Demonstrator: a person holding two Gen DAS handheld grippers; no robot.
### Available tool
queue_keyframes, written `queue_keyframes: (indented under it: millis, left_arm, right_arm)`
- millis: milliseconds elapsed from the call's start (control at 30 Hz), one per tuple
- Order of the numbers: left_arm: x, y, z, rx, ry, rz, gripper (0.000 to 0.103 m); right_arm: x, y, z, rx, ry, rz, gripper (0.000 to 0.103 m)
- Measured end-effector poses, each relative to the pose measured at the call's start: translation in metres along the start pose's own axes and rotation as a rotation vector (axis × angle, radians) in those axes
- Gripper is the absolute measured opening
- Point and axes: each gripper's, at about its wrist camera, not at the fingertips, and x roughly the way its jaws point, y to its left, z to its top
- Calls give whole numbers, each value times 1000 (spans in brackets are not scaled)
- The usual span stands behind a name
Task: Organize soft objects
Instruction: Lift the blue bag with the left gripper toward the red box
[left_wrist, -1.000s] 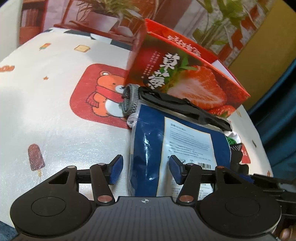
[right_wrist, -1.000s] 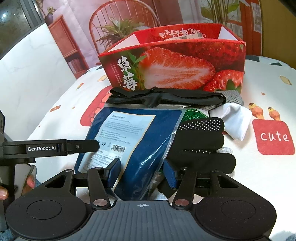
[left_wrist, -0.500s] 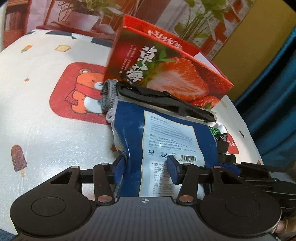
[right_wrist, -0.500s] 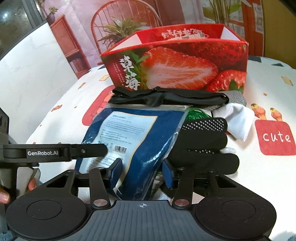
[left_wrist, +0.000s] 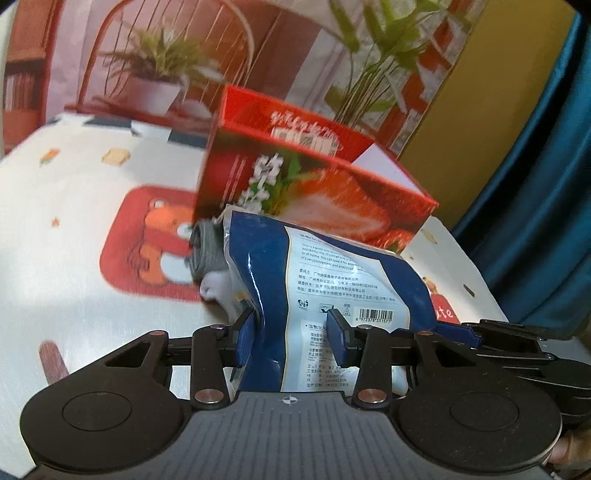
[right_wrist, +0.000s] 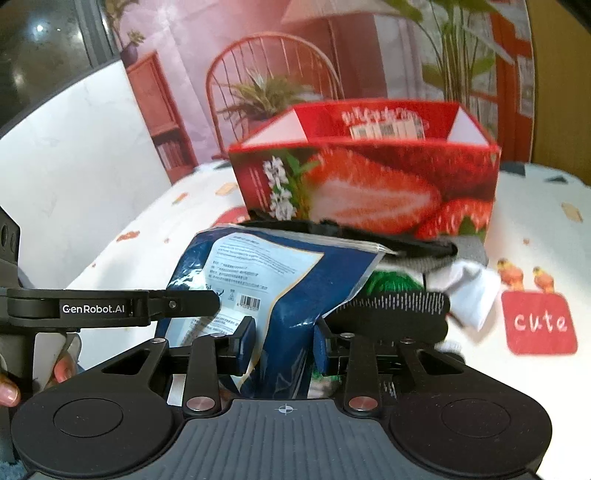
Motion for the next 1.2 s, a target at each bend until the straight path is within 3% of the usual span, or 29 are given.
queue_keyframes:
  millis: [633,1200]
  left_arm:
    - [-17,-39,56,87,-122,-24,43]
    - [18,-50,113,108,-142,-55,43]
  right_arm:
    - [-35,-5,57,-82,-173,-19,30]
    - [-28,-44,118,-114,-203,-18,30]
